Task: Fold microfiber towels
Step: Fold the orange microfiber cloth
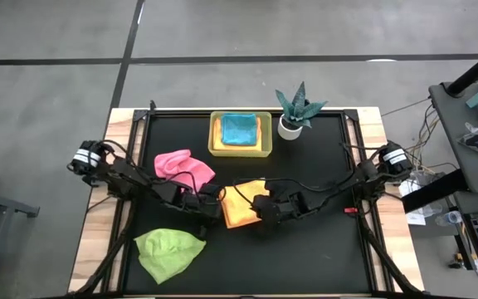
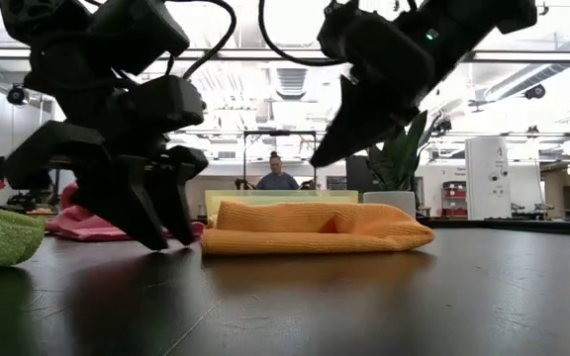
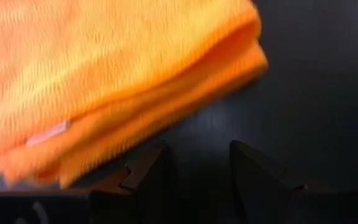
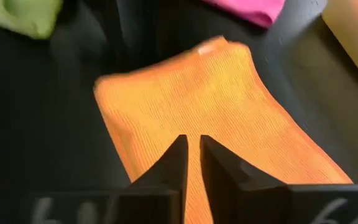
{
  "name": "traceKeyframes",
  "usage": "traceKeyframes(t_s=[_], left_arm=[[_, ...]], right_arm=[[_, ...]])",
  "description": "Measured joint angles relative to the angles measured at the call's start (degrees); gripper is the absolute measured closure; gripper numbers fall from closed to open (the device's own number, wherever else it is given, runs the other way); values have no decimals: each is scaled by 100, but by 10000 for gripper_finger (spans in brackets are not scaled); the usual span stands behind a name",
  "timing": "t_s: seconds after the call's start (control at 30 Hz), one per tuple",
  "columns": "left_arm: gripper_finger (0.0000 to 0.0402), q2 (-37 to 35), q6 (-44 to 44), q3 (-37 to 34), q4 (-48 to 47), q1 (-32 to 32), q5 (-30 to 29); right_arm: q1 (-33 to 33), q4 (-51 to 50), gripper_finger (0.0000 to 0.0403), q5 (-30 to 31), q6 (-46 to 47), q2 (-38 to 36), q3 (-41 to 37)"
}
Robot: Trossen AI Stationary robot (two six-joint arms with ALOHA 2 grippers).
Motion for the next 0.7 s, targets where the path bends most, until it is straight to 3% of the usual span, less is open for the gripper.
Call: traceKeyframes(t_s=[0.17,0.33,0.5,0.7], left_arm=[[233,-579,-141,-14,-577,-1,-3],[233,-741,2,-9,271,-164,-109],[233,-296,466,-2,1184,-511,-455],[233,314,389,44,2143,-682,-818]], right_arm=[[46,-692,392,4,-39,-226,-1],[129,-1005,394,0,-38,-518,-96],[142,-966,394,17,54,-590,-208],[156,-874,394,3,89,-477,-247]])
